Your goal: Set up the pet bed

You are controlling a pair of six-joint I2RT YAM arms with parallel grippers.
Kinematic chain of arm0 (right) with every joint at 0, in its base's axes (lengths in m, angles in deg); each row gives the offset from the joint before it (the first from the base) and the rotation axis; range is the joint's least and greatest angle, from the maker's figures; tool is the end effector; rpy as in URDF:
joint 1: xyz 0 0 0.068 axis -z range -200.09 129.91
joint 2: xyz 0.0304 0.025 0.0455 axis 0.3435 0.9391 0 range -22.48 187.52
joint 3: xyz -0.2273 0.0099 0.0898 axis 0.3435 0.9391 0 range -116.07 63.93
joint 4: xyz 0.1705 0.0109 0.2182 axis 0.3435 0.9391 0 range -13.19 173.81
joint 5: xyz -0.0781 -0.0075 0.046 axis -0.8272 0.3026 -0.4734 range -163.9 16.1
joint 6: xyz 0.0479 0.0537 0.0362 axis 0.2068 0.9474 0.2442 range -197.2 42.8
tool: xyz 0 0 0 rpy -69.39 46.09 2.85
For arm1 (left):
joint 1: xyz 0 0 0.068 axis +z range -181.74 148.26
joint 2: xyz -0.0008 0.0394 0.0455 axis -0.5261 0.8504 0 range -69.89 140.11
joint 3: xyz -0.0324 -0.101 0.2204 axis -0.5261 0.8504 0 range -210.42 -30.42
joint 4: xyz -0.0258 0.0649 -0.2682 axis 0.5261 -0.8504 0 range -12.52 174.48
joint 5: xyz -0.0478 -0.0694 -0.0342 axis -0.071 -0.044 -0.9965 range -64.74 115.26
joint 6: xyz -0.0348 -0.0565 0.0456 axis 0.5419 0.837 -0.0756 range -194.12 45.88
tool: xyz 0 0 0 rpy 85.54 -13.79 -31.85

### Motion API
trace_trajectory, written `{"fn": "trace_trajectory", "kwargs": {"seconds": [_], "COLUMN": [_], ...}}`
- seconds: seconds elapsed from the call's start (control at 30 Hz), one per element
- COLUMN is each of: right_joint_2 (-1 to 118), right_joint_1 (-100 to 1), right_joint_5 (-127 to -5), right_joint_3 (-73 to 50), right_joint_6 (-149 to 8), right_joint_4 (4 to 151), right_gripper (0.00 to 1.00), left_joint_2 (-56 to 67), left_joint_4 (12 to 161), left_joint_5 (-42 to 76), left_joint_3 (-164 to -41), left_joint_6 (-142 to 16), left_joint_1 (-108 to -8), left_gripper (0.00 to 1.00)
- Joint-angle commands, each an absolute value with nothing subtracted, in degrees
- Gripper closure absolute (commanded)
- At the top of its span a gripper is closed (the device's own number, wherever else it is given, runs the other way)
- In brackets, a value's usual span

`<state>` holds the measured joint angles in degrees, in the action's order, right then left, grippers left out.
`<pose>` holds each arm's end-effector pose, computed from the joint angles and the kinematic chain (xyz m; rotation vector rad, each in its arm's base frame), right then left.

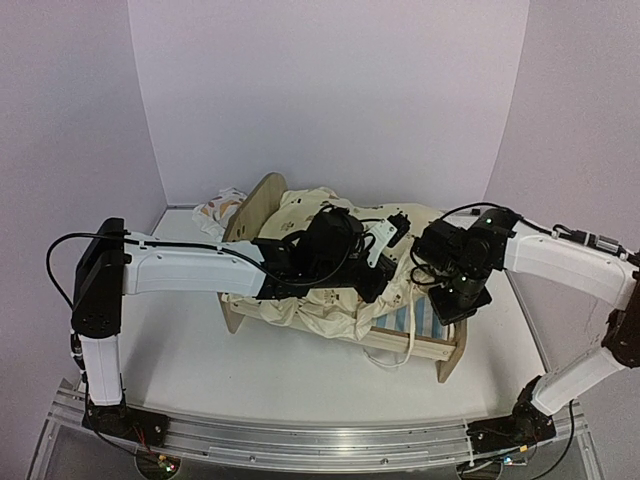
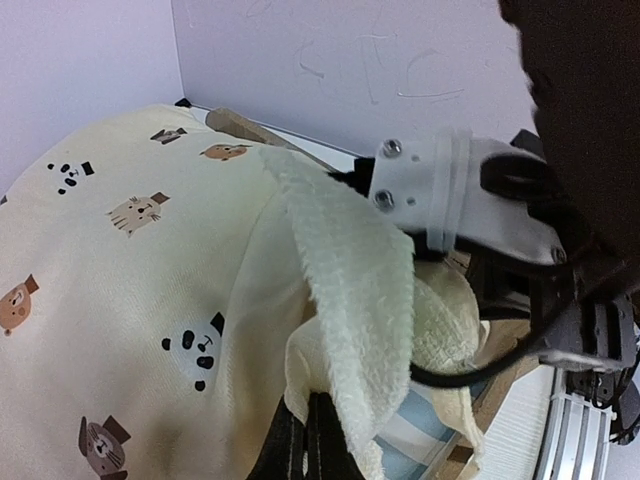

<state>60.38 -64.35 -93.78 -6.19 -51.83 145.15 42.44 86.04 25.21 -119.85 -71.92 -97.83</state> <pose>0.2177 0.1792 0.2095 -0.4223 2.7723 -0.2784 0.2056 -0.4639 0.2318 1.0730 1.7196 -0.7776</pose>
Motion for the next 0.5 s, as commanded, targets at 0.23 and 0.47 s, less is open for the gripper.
{"fn": "trace_trajectory", "kwargs": {"seconds": [0.23, 0.47], "right_joint_2": [59.69, 59.87], "right_joint_1": [-70.39, -71.22], "right_joint_5": [-98.27, -97.76], "right_joint_3": [1.36, 1.08], "right_joint_6": [-44.06, -44.08], "right_joint_4": [142.74, 142.81], "right_gripper": [1.00, 0.86], "left_joint_2": [39.33, 39.94], "left_joint_4": [82.38, 80.58], "left_joint_5": [25.44, 25.44], "left_joint_3": [-120.55, -120.94], "left_joint_6": [-68.14, -67.04], "left_joint_1": [-98.54, -99.17], "left_gripper": [1.00, 0.96]}}
